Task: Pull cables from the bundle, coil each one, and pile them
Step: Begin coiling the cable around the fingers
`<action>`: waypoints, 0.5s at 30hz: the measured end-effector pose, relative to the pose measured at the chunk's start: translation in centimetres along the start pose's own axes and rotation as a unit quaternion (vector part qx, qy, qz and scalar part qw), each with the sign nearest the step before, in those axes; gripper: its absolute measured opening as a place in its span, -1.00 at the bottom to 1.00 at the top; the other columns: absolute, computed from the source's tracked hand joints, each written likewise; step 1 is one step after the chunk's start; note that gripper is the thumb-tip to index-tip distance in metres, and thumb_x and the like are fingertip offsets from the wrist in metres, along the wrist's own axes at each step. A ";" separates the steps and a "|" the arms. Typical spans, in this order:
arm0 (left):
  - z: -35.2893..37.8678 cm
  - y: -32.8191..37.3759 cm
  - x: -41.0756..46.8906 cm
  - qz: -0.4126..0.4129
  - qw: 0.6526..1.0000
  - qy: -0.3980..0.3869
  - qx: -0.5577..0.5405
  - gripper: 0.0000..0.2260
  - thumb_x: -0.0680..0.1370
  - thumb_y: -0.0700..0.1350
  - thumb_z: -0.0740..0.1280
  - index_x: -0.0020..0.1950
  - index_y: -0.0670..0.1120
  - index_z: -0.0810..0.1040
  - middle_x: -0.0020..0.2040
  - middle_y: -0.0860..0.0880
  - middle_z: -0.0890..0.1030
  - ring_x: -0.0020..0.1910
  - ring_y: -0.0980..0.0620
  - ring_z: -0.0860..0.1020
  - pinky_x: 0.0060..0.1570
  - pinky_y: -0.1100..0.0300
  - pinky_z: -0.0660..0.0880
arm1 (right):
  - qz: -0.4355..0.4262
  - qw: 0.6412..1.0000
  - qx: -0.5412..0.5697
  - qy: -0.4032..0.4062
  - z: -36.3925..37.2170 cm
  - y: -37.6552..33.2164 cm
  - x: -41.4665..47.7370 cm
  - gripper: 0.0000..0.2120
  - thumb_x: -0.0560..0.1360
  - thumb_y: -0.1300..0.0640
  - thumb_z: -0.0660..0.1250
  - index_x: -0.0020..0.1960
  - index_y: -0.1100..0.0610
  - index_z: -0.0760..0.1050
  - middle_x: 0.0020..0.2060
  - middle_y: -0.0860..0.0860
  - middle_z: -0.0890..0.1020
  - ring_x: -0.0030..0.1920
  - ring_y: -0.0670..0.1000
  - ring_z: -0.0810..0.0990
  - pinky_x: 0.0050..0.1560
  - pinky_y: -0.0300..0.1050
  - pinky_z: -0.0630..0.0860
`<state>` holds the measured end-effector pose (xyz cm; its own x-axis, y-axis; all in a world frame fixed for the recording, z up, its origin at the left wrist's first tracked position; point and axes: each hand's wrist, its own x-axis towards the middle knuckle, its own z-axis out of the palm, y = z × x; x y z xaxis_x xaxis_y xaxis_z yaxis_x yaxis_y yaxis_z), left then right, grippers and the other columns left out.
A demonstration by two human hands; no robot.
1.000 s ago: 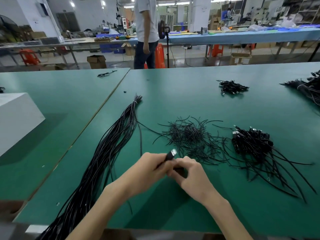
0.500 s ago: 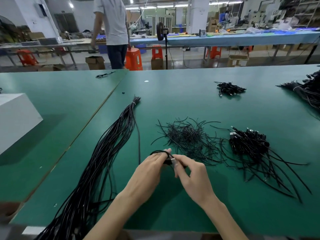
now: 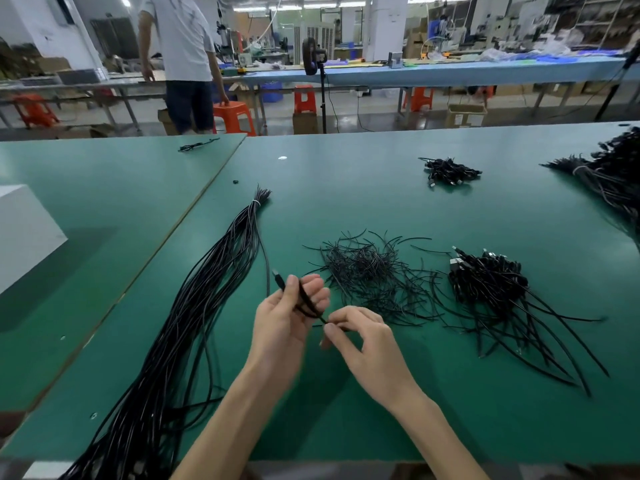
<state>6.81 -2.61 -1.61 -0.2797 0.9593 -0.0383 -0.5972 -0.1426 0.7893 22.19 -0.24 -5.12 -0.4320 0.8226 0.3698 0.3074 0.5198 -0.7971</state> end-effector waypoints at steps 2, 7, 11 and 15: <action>-0.1 1.8 0.3 0.016 0.999 0.012 -0.044 -0.74 0.64 -0.06 0.28 0.06 -0.27 0.56 -0.30 0.01 0.48 -0.36 0.10 0.42 -0.31 0.28 0.45 | 0.000 1.000 -0.027 -0.002 0.0 0.1 0.0 -0.89 0.61 -0.08 0.35 -0.02 -0.09 0.61 -0.15 -0.26 0.65 0.17 -0.15 0.49 0.27 -0.33 0.26; -0.4 5.4 -0.6 0.004 0.988 -0.059 0.144 -0.71 0.63 -0.03 0.32 -0.20 -0.19 0.59 -0.43 0.06 0.22 -0.46 0.08 0.18 -0.37 0.22 0.13 | 0.013 0.999 -0.041 -0.010 0.0 0.2 0.2 -0.94 0.61 -0.07 0.36 0.00 -0.15 0.61 -0.15 -0.22 0.63 0.16 -0.16 0.44 0.25 -0.38 0.11; -0.5 4.9 -1.7 0.058 0.843 -0.133 0.518 -0.69 0.59 0.02 0.37 -0.27 -0.15 0.53 -0.46 0.14 0.35 -0.47 0.14 0.26 -0.41 0.27 0.22 | 0.012 0.998 -0.066 -0.013 0.2 0.3 0.2 -0.97 0.59 0.00 0.41 -0.01 -0.13 0.60 -0.15 -0.29 0.52 0.17 -0.29 0.33 0.25 -0.36 0.07; -0.6 3.0 -2.0 0.073 0.640 -0.220 0.733 -0.68 0.66 0.01 0.34 -0.27 0.09 0.36 -0.38 0.11 0.44 -0.45 0.13 0.38 -0.42 0.26 0.28 | 0.015 0.995 -0.095 -0.035 0.2 0.6 0.1 -0.75 0.53 0.29 0.38 0.02 -0.07 0.58 -0.15 -0.29 0.43 0.17 -0.40 0.22 0.23 -0.30 0.12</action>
<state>5.18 -5.05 0.46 0.1790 0.9836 0.0229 0.8476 -0.1660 0.5041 22.18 0.10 -5.68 -0.4772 0.8231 0.3079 0.4717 0.5355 -0.7005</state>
